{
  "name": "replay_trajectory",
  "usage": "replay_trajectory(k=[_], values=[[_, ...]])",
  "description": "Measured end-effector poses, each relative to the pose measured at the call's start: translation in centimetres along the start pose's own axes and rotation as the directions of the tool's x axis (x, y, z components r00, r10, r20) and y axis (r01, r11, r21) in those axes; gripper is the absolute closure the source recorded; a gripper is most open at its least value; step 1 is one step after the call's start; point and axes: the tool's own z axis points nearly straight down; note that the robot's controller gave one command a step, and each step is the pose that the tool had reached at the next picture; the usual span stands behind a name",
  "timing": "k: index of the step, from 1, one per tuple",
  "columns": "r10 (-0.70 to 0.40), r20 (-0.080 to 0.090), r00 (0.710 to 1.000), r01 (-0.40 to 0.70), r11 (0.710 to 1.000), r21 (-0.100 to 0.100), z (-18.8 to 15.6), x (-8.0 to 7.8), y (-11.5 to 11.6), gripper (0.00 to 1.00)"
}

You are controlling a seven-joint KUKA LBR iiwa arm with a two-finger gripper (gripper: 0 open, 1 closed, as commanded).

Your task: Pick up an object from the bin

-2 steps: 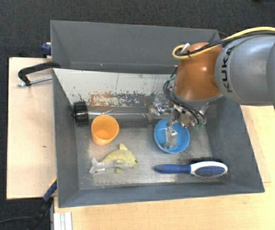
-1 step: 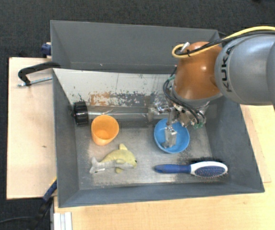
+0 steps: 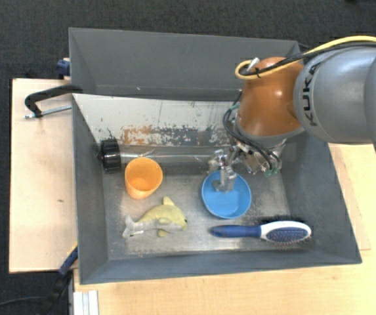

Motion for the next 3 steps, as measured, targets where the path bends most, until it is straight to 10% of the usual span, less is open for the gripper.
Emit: replay_trajectory(k=[3], values=[[0.004, 0.002, 1.000, -0.004, 1.000, 0.001, -3.9, -0.6, 0.0, 1.00]])
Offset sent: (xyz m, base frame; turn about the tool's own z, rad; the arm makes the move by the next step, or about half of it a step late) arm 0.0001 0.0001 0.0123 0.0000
